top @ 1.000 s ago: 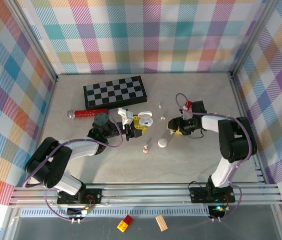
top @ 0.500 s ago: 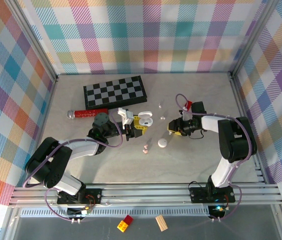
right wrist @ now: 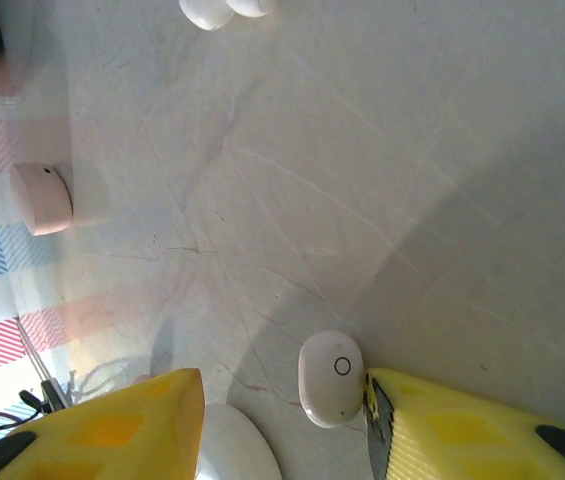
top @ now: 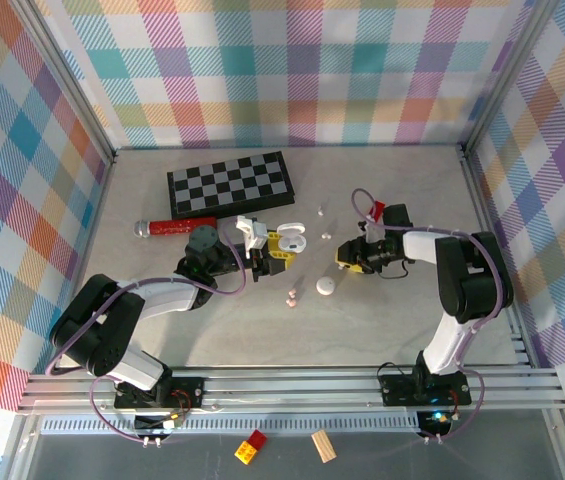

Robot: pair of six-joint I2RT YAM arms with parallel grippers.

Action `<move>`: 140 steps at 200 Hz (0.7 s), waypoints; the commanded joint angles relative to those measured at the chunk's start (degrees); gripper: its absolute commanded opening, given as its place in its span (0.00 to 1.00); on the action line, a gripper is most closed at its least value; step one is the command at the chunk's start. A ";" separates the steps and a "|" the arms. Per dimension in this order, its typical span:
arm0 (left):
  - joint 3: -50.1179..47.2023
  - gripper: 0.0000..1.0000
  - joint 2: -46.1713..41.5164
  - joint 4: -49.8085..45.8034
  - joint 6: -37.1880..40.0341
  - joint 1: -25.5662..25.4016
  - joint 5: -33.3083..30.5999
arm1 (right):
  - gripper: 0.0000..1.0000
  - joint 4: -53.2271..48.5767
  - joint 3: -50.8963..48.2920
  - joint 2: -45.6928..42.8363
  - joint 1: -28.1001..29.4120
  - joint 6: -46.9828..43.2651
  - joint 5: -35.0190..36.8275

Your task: Insert the wireless bluetooth earbuds into the charging case

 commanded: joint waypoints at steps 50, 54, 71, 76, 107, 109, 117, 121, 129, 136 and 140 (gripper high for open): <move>1.08 0.36 -1.53 0.04 1.47 0.42 2.03 | 0.41 -2.22 1.74 2.50 0.85 0.59 0.02; 1.00 0.36 -1.53 0.06 1.43 0.42 1.95 | 0.41 -2.42 1.87 2.51 0.85 0.59 0.24; 1.00 0.36 -1.71 -0.20 1.60 0.42 1.94 | 0.38 -2.99 2.08 2.82 0.86 0.74 1.21; 1.00 0.36 -1.71 -0.24 1.60 0.42 1.94 | 0.37 -3.12 2.14 2.90 0.85 0.89 1.51; 1.00 0.36 -1.63 -0.38 1.86 0.42 1.94 | 0.33 -3.62 2.52 3.60 0.83 1.28 2.30; 1.00 0.36 -1.63 -0.38 1.86 0.42 1.94 | 0.32 -3.60 2.52 3.68 0.85 1.26 2.35; 1.00 0.36 -1.55 -0.42 1.91 0.42 1.94 | 0.31 -3.64 2.55 3.65 0.85 1.45 2.49; 1.00 0.36 -1.50 -0.44 1.87 0.42 1.94 | 0.30 -3.61 2.53 3.70 0.85 1.54 2.60; 1.00 0.36 -1.53 -0.46 1.86 0.42 1.94 | 0.29 -3.63 2.52 3.66 0.85 1.74 2.69; 0.84 0.36 -1.52 -0.46 1.97 0.42 1.86 | 0.29 -3.59 2.57 3.66 0.85 1.86 2.78; 0.82 0.36 -1.46 -0.46 2.00 0.42 1.85 | 0.27 -3.71 2.61 3.76 0.90 1.94 2.79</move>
